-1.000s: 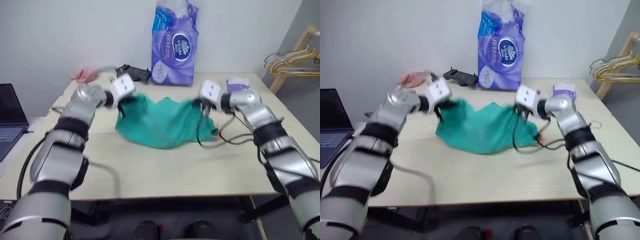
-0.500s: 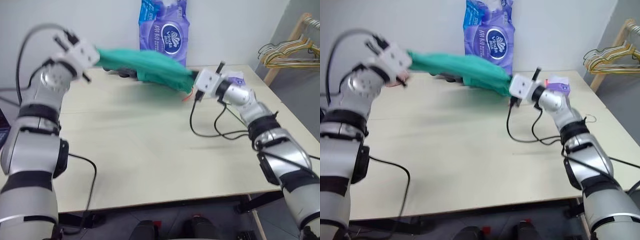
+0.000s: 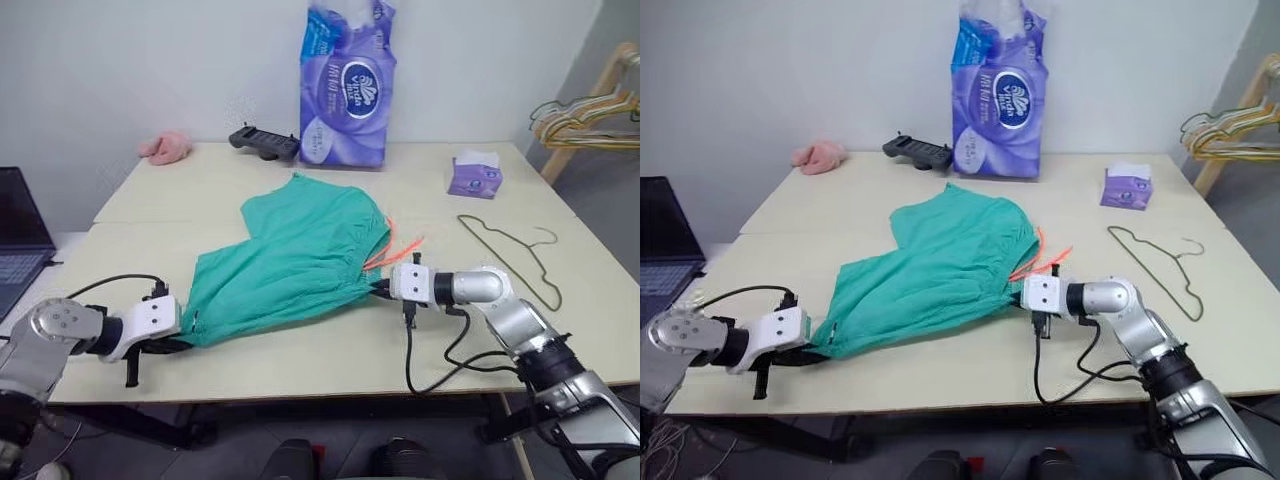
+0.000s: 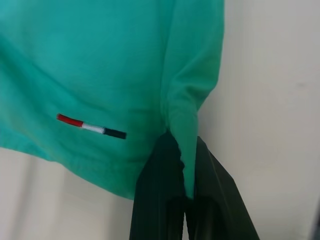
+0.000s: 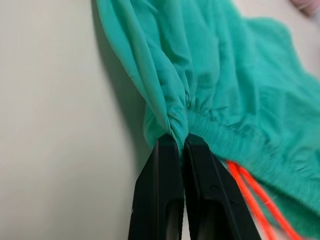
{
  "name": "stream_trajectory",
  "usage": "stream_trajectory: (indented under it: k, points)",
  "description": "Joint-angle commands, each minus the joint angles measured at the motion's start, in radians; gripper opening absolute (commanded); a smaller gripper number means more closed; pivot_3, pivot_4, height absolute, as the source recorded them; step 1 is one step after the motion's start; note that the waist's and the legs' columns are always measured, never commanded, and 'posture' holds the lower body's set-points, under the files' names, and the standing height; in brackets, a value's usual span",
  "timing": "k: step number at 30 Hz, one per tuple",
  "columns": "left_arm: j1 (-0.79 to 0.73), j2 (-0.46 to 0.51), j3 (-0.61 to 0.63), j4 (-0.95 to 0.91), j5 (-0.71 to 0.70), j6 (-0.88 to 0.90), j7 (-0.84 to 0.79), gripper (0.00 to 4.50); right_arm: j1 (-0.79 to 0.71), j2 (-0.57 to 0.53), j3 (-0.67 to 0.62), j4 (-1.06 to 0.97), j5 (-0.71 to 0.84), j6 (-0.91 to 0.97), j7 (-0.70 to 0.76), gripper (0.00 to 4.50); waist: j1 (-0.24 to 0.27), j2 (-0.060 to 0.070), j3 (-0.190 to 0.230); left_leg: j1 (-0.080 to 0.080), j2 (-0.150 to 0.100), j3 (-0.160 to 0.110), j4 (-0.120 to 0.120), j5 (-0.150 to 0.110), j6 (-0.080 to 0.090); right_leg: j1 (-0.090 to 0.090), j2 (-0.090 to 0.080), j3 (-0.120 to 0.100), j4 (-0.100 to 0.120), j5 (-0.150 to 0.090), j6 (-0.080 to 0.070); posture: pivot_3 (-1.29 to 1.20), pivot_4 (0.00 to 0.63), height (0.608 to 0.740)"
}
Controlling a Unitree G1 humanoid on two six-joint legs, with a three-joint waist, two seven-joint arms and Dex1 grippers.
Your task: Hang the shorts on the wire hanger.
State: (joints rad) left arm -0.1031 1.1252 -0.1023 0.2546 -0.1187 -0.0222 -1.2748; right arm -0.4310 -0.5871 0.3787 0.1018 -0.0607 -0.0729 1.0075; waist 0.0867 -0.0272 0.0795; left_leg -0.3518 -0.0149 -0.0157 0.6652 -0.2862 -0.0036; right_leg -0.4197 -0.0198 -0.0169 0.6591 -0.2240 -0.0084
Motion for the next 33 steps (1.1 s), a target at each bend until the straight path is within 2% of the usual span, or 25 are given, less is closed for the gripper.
stream_trajectory:
  k: [1,11,17,33]
  points:
    - [0.056,0.042,0.011,-0.131,-0.018,0.043,-0.06,0.01,0.063,-0.043,-0.012,-0.143,0.019,0.074,0.039,0.0,-0.003,0.001,0.001,0.0,0.0,0.001,0.0,0.0,0.0,0.0,0.0,0.001,0.0,0.0,0.0,0.2,0.063,0.74]
    - [0.126,0.074,0.007,-0.269,-0.023,0.065,-0.163,0.01,0.272,-0.187,-0.049,-0.418,0.063,0.258,0.089,0.0,-0.01,0.0,0.002,0.001,0.001,0.001,-0.001,0.0,0.0,0.0,0.002,0.0,0.0,-0.001,-0.001,0.15,0.066,0.74]
    - [0.233,0.16,0.037,-0.333,-0.058,0.045,-0.263,0.01,0.301,-0.189,-0.051,-0.5,0.092,0.341,0.086,0.0,-0.022,-0.002,0.01,0.002,0.006,0.002,-0.001,-0.002,-0.003,0.0,0.006,0.0,-0.001,-0.004,-0.007,0.14,0.069,0.74]
    - [0.21,0.162,0.041,-0.33,-0.032,0.032,-0.249,0.01,0.34,-0.312,-0.025,-0.647,0.205,0.503,0.206,0.0,-0.029,-0.002,0.023,0.002,0.009,0.0,-0.001,-0.003,-0.004,0.0,0.009,-0.002,-0.001,-0.005,-0.007,0.16,0.072,0.74]
